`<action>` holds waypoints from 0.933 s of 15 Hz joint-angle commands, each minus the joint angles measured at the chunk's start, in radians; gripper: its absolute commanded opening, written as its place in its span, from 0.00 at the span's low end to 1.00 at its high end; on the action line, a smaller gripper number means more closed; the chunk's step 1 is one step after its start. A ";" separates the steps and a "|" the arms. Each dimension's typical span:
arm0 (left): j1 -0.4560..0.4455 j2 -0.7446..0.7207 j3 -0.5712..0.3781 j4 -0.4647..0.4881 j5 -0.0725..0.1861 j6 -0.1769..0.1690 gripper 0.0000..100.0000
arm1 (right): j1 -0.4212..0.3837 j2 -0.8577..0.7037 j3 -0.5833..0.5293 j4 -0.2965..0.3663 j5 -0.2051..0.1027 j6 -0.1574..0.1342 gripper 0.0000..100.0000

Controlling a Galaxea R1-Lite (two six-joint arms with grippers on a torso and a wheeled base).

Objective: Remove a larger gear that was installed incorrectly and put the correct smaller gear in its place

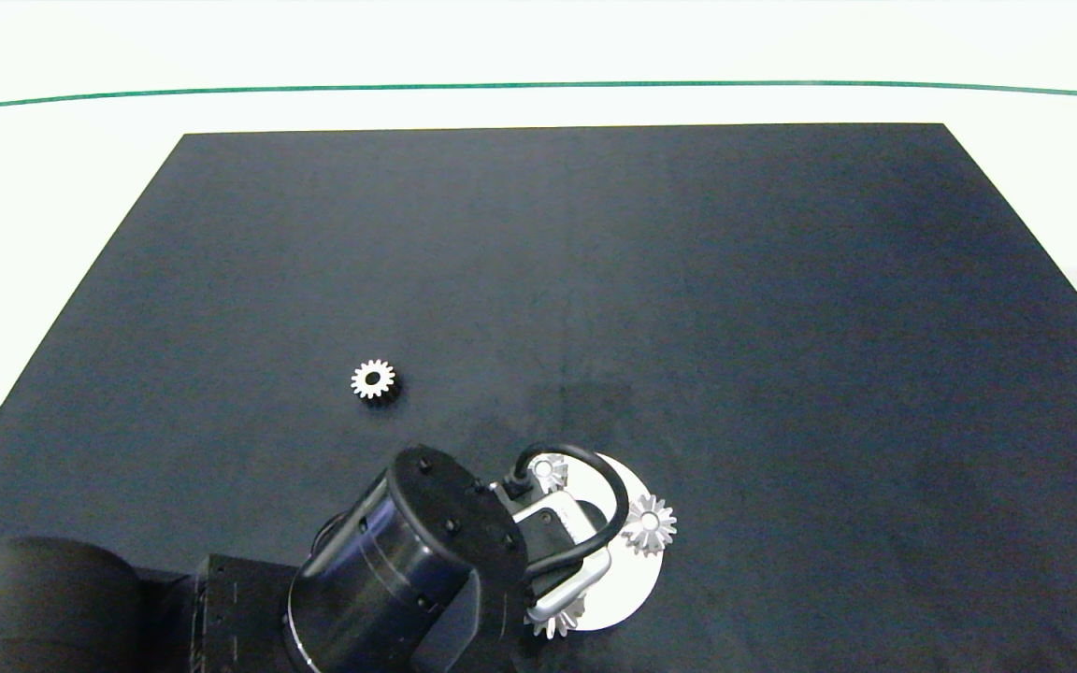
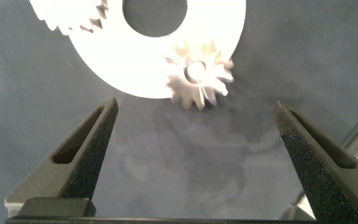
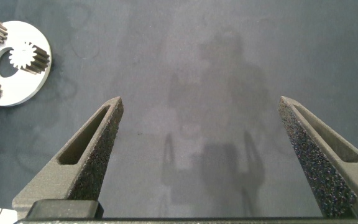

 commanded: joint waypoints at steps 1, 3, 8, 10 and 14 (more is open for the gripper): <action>0.032 0.047 -0.069 0.055 0.001 0.023 1.00 | 0.001 -0.004 0.001 0.001 0.000 0.001 1.00; 0.032 0.086 -0.095 0.057 -0.001 0.023 1.00 | 0.001 -0.003 0.001 0.001 0.000 0.001 1.00; 0.036 0.156 -0.146 0.058 -0.001 0.023 1.00 | 0.001 0.002 0.018 -0.001 0.002 0.001 1.00; 0.033 0.164 -0.146 0.057 -0.001 0.023 0.96 | 0.001 0.003 0.018 -0.002 0.003 0.001 1.00; 0.029 0.158 -0.134 0.061 -0.001 0.020 0.89 | 0.001 0.008 0.020 -0.002 0.005 0.001 1.00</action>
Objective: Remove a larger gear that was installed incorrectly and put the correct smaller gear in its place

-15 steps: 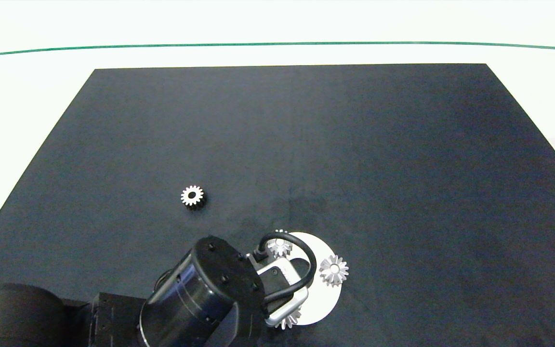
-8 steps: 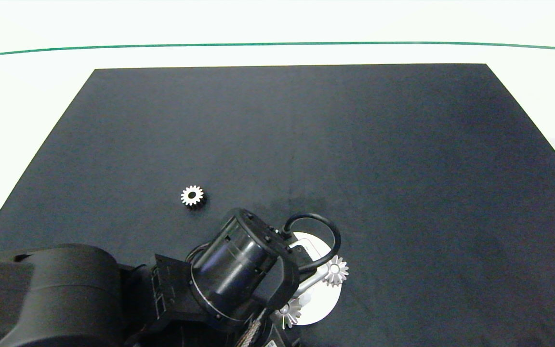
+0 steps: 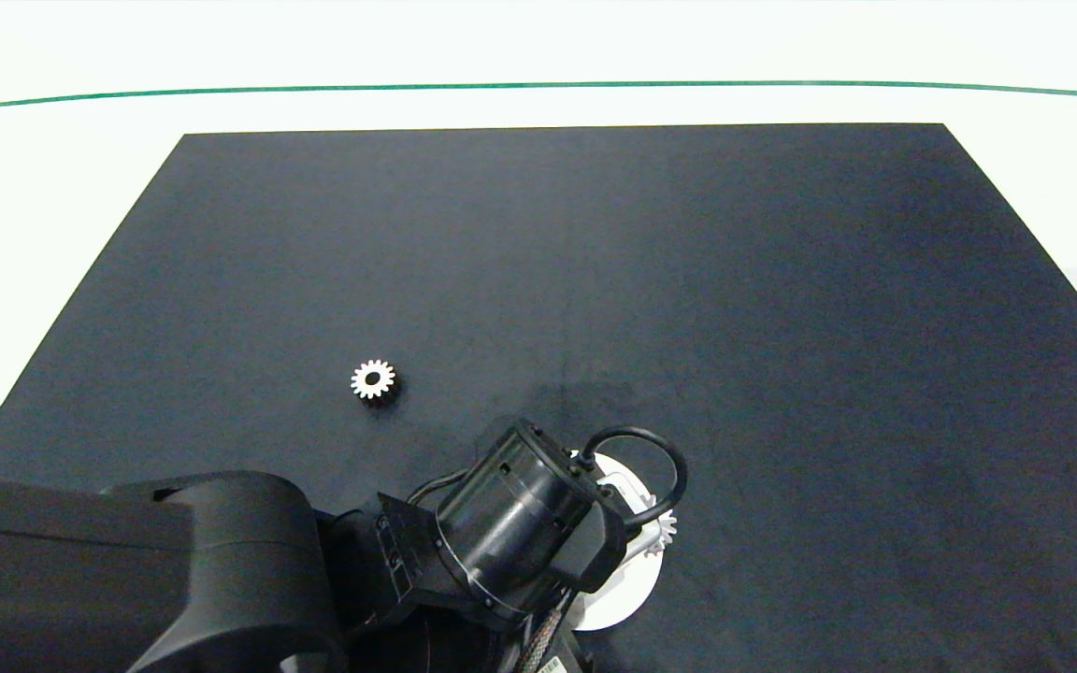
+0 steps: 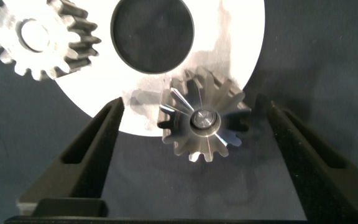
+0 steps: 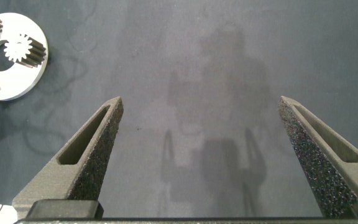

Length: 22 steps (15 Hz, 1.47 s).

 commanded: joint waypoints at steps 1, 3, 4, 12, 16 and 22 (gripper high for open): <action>-0.003 -0.006 0.002 0.007 -0.001 -0.003 0.86 | 0.001 0.003 0.000 0.000 -0.001 0.001 1.00; -0.011 -0.003 -0.004 0.007 -0.003 -0.007 0.83 | 0.001 0.003 0.000 0.000 -0.001 0.001 1.00; -0.011 -0.002 -0.005 0.007 -0.003 -0.007 0.80 | 0.001 0.003 0.000 0.000 -0.002 0.001 1.00; -0.026 0.041 -0.028 0.001 -0.006 -0.007 0.65 | 0.001 0.007 0.002 0.000 -0.001 0.001 1.00; -0.029 0.053 -0.042 0.001 -0.004 -0.007 0.56 | 0.001 0.007 0.002 0.000 -0.001 0.001 1.00; -0.025 0.055 -0.047 0.001 -0.003 -0.006 0.44 | 0.001 0.006 0.002 0.000 0.001 0.001 1.00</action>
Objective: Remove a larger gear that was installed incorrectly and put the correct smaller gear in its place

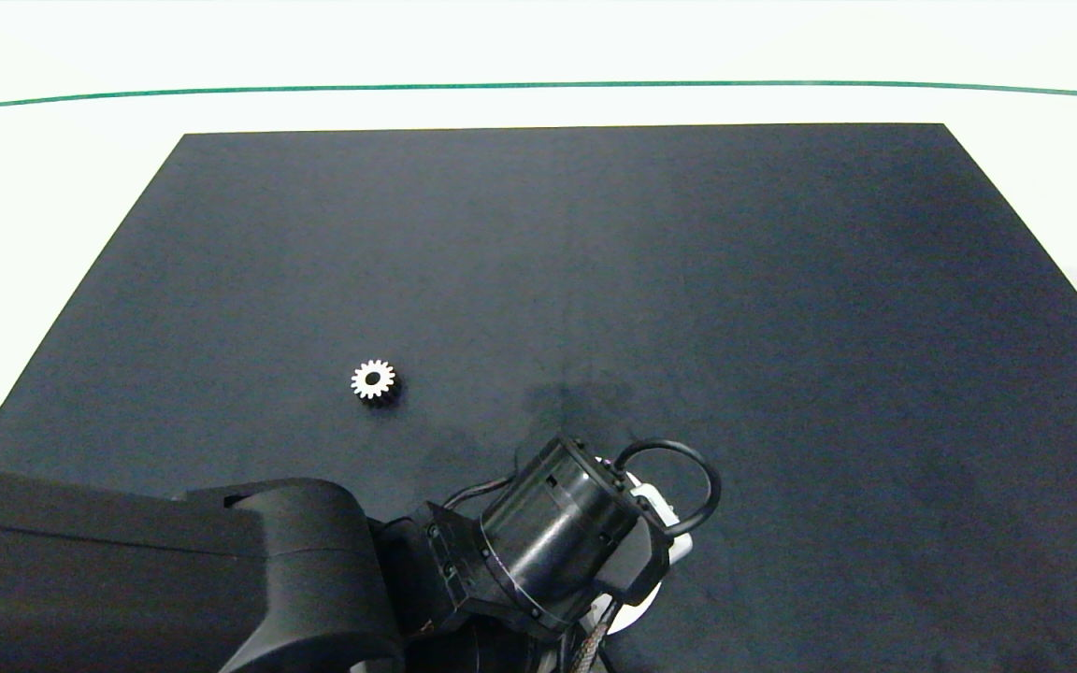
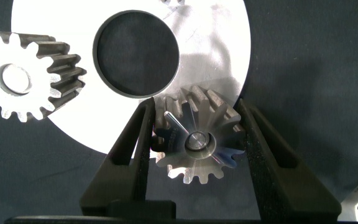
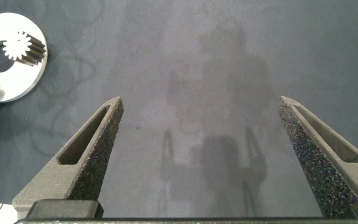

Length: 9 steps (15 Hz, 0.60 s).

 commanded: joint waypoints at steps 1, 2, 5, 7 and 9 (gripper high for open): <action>0.000 -0.002 -0.007 0.001 0.003 0.002 0.42 | 0.000 -0.001 0.000 0.000 0.001 0.001 1.00; 0.002 -0.002 -0.016 0.003 0.003 -0.001 0.39 | 0.000 -0.001 0.000 0.000 0.001 0.001 1.00; 0.005 -0.031 -0.083 0.116 0.003 -0.009 0.37 | 0.000 -0.001 0.000 0.000 0.001 0.001 1.00; 0.003 -0.060 -0.136 0.182 0.003 -0.064 0.37 | 0.000 -0.001 0.001 0.000 0.001 0.001 1.00; 0.010 -0.105 -0.146 0.195 0.003 -0.068 0.37 | 0.000 0.000 0.003 0.000 0.003 0.001 1.00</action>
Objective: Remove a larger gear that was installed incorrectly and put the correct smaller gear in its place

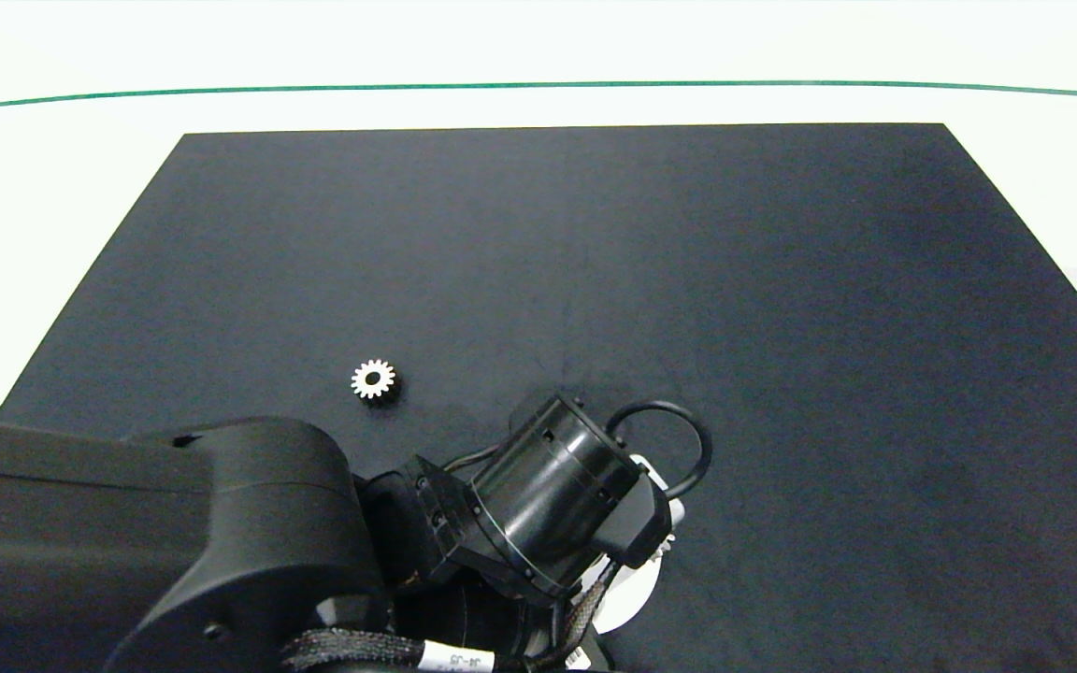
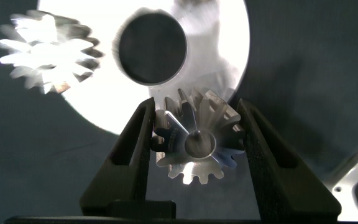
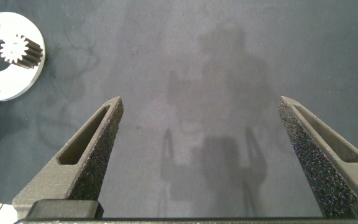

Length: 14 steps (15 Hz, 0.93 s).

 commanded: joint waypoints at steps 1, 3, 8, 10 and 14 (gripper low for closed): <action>0.028 -0.084 -0.022 0.017 0.002 -0.004 0.37 | 0.000 0.001 0.003 0.000 0.002 0.000 1.00; 0.071 -0.126 0.002 0.021 0.003 -0.007 0.37 | 0.000 0.002 0.006 -0.001 0.002 -0.001 1.00; 0.226 -0.189 0.136 -0.002 0.000 -0.005 0.37 | 0.000 0.001 0.006 -0.001 0.002 0.000 1.00; 0.278 -0.192 0.183 -0.051 0.000 -0.004 0.37 | 0.000 0.001 0.006 -0.001 0.002 -0.001 1.00; 0.346 -0.189 0.222 -0.118 -0.070 0.002 0.37 | 0.002 0.002 0.007 0.000 0.002 -0.001 1.00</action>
